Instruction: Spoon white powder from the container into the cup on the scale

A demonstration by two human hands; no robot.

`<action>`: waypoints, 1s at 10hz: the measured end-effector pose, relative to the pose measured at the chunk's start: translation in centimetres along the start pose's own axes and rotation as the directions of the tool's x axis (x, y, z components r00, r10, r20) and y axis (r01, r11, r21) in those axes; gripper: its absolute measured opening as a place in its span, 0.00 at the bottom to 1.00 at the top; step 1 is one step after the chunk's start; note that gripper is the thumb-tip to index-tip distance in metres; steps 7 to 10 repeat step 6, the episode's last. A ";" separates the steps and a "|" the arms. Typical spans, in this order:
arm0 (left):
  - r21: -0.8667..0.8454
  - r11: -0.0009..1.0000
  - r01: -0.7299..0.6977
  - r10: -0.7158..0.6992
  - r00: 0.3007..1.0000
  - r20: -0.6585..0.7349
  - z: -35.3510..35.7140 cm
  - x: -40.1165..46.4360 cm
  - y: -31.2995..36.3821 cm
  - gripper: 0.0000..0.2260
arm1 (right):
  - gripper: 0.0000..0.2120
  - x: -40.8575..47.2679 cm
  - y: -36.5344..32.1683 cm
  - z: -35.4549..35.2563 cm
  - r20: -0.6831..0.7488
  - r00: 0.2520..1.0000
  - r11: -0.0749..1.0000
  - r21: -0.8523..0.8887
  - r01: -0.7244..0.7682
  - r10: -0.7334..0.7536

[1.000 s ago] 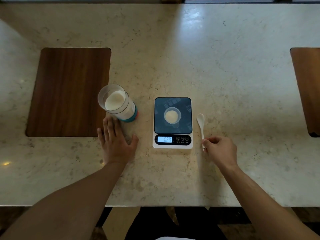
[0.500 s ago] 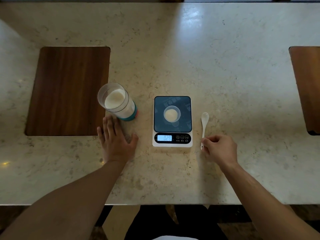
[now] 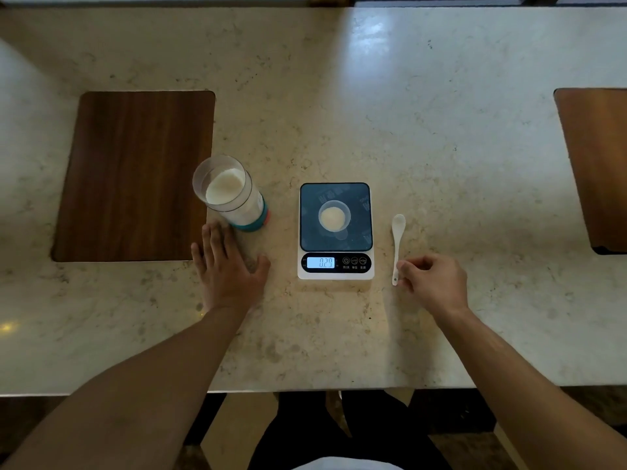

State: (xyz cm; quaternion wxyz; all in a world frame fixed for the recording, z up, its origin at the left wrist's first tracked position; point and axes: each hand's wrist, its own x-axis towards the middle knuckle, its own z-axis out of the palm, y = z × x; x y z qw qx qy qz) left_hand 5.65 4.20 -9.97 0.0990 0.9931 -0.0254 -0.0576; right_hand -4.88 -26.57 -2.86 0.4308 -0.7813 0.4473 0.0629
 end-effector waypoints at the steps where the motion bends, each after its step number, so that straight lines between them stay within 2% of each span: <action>1: 0.002 1.000 0.000 0.000 1.000 0.031 -0.5 -0.2 0.2 0.43 | 0.09 -0.2 -0.2 -0.4 0.007 1.000 1.000 -0.006 0.026 -0.026; 2: -0.035 0.999 0.006 -0.005 0.999 0.054 -0.9 -0.1 0.2 0.44 | 0.11 -0.5 -0.5 -0.8 0.011 0.997 0.997 -0.021 0.071 -0.071; 3: -0.100 0.993 0.060 -0.052 0.995 0.085 -1.3 -0.3 0.8 0.43 | 0.05 -0.7 -0.8 -1.4 0.013 0.993 0.993 -0.020 0.114 -0.114; 4: -0.148 0.985 0.087 -0.076 0.994 0.079 -1.8 -1.5 1.4 0.42 | 0.07 -1.1 -1.4 -1.4 0.038 0.988 0.988 -0.021 0.151 -0.150; 6: -0.025 1.000 0.014 -0.009 0.983 0.182 -3.6 -4.3 1.8 0.43 | 0.12 -2.1 -2.5 -2.1 0.098 0.972 0.970 -0.096 0.225 -0.215; 10: -0.025 1.000 0.014 -0.009 0.983 0.182 -3.6 -4.3 1.8 0.43 | 0.12 -2.1 -2.5 -2.1 0.098 0.972 0.970 -0.096 0.225 -0.215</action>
